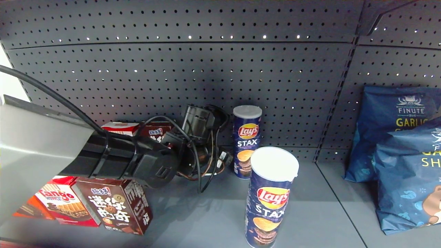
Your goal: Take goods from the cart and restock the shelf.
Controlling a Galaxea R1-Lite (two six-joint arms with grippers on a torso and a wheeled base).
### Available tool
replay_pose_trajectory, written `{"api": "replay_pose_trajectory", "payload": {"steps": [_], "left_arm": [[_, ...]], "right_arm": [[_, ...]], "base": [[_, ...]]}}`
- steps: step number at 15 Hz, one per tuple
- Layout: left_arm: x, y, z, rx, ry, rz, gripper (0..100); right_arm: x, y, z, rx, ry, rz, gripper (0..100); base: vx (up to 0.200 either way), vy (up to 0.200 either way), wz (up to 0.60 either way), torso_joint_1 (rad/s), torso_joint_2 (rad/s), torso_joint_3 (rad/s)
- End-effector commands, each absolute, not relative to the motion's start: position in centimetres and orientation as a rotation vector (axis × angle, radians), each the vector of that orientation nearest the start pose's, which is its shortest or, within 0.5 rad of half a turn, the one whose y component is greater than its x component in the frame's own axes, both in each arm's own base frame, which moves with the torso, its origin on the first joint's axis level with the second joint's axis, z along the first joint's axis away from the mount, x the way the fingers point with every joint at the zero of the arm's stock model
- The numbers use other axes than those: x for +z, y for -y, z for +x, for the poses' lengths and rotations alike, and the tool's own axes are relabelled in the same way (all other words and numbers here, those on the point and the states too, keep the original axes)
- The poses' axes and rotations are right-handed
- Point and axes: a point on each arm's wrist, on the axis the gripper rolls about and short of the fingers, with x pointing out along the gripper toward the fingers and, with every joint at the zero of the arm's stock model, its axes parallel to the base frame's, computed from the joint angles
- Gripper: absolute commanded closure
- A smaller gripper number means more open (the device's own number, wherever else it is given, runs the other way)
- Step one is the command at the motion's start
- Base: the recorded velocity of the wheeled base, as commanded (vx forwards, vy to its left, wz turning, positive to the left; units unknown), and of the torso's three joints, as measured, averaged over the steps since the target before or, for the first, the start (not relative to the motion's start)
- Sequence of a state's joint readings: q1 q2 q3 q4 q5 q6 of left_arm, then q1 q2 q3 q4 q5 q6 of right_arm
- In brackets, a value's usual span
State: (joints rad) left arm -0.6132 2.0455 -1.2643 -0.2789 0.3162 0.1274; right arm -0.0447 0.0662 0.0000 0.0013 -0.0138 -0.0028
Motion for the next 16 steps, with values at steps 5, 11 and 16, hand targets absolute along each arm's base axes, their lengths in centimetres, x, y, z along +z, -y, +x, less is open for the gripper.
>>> {"api": "replay_pose_trajectory", "payload": {"steps": [5, 11, 16], "left_arm": [[13.9, 23.4, 34.0, -0.327, -0.440, 0.352, 0], [19.7, 21.9, 32.4, -0.320, -0.303, 0.310, 0], [27.4, 17.0, 26.6, -0.232, -0.182, 0.254, 0]], "right_arm": [[7.7, 0.0, -1.8, -0.058, -0.069, -0.002, 0], [7.7, 0.0, -1.8, -0.058, -0.069, -0.002, 0], [7.7, 0.0, -1.8, -0.058, -0.069, -0.002, 0]], "base": [[0.000, 0.000, 0.00, 0.000, 0.00, 0.000], [0.000, 0.000, 0.00, 0.000, 0.00, 0.000], [0.000, 0.000, 0.00, 0.000, 0.00, 0.000]]}}
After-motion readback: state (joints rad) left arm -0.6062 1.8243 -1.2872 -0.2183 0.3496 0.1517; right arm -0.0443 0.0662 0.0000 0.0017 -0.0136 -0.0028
